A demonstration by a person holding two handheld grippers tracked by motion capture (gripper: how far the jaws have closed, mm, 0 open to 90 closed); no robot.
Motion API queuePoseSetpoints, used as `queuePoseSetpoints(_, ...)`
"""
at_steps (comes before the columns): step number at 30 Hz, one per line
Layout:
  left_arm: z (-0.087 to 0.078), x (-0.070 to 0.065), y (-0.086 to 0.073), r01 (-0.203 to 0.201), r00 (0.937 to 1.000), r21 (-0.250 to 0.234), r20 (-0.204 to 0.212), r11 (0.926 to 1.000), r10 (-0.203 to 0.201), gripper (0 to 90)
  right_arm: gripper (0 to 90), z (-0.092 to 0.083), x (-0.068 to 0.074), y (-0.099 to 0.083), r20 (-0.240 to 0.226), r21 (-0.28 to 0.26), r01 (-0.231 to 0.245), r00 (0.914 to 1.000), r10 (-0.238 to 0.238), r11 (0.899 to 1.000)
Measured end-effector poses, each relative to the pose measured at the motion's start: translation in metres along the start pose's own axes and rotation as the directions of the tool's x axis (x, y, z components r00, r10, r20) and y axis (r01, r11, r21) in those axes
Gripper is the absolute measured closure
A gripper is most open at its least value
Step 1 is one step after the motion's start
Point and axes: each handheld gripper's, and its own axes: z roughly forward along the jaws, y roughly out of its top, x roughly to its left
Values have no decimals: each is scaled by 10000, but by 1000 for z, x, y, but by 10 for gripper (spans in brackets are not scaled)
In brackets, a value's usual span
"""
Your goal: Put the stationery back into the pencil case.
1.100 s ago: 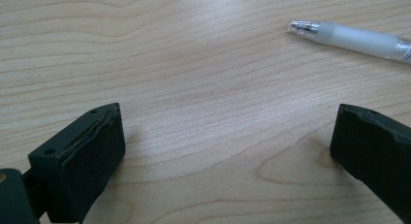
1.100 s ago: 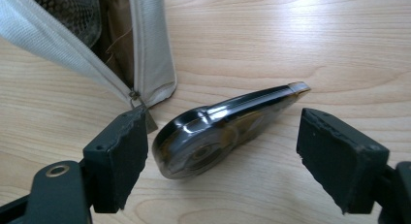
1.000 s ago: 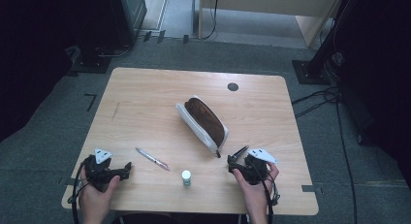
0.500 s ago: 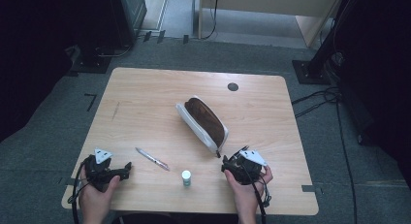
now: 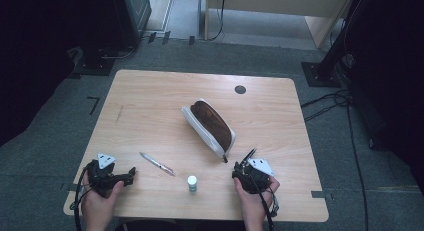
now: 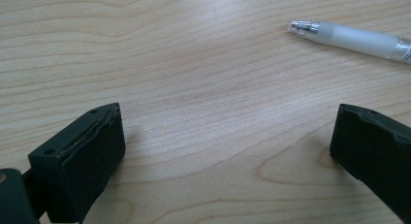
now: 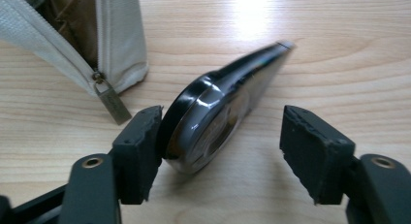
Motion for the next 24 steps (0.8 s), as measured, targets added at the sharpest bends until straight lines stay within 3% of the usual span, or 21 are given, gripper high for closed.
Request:
queuePoseSetpoints(5, 0, 0, 0, 6, 10000, -2, 2, 10000, -6, 0, 420, -5, -7, -2, 48, -210, 9, 10000, -7, 9998)
queuePoseSetpoints(7, 0, 0, 0, 0, 10000, -1, 0, 10000, 0, 0, 507, -6, -12, -4, -55, -297, 261, 9996, -263, 9992)
queuePoseSetpoints(11, 0, 0, 0, 5, 10000, -1, 1, 10000, -5, 0, 601, -5, -15, -6, -274, -258, 358, 9990, -365, 9990)
queuePoseSetpoints(12, 0, 0, 0, 2, 10000, -1, 1, 10000, -2, 0, 684, -5, -17, -7, -334, -317, 340, 9988, -351, 9989)
queuePoseSetpoints(14, 0, 0, 0, 0, 10000, -1, 0, 10000, 0, 0, 737, -5, -19, -7, -415, -374, 303, 9986, -318, 9988)
queuePoseSetpoints(18, 0, 0, 0, 0, 10000, -1, 0, 10000, 0, 0, 740, -6, -22, -7, -579, -393, 270, 9979, -293, 9989)
queuePoseSetpoints(20, 0, 0, 0, 0, 10000, -1, 0, 10000, 0, 0, 741, -9, -24, -6, -635, -595, 466, 9967, -504, 9971)
queuePoseSetpoints(24, 0, 0, 0, 6, 10000, 0, 2, 10000, -6, 0, 741, -15, -27, -1, -892, -832, 365, 9950, -439, 9959)
